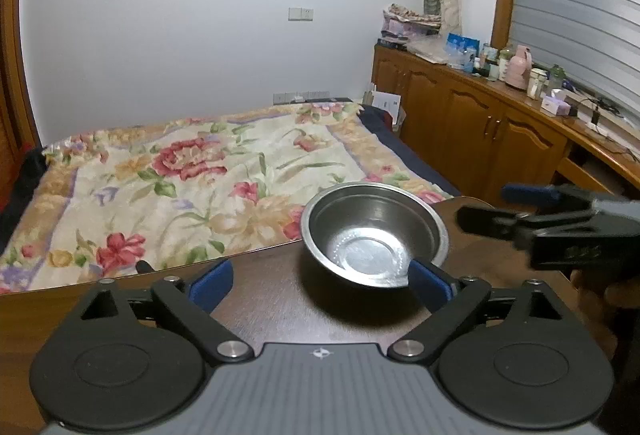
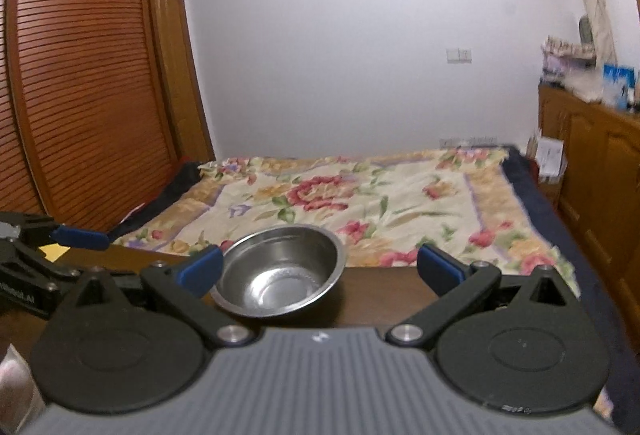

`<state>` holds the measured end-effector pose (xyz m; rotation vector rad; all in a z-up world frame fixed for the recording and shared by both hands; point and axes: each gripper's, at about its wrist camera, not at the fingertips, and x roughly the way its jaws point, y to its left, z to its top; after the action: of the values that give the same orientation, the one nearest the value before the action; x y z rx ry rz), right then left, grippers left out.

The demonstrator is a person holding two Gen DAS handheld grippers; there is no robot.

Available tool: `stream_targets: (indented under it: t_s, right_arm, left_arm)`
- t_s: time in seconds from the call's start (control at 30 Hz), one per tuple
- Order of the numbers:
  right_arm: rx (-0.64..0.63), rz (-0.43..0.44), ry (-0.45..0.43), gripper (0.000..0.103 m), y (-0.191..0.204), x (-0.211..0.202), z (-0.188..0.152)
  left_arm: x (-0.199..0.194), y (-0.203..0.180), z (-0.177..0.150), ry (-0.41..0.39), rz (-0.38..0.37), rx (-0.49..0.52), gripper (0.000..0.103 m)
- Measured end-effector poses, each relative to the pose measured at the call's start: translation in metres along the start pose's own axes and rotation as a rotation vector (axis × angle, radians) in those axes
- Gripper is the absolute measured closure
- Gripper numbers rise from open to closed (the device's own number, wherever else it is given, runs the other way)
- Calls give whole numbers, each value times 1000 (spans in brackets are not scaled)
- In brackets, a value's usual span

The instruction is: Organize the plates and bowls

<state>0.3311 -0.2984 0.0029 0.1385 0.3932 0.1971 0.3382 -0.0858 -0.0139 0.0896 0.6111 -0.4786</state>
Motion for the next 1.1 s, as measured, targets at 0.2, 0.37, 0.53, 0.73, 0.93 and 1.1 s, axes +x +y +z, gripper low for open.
stream_targets:
  t_s: [0.2,0.37,0.53,0.73,0.93,1.1]
  right_arm:
    - [45,2,60,22,-4,30,-8]
    - [103,16,105,36,-10,41,-12]
    - [82,19,122,41,-2,48,-10]
    - [75,35,142,47,3,50,-10]
    - [92,62,162,55,1,53,-9]
    - [100,67,167,57,1,54,-9]
  left_arm:
    - [27,1,3,29,-16,-33,17]
    - [44,4,6,48,-5,-47,23]
    - [54,6,7,61,-1,-65,27]
    - [60,3,6,77,-7,-63,38]
    - [59,0,5,82,-15,-64,43]
    - [59,0,5,84,-16,-64,46]
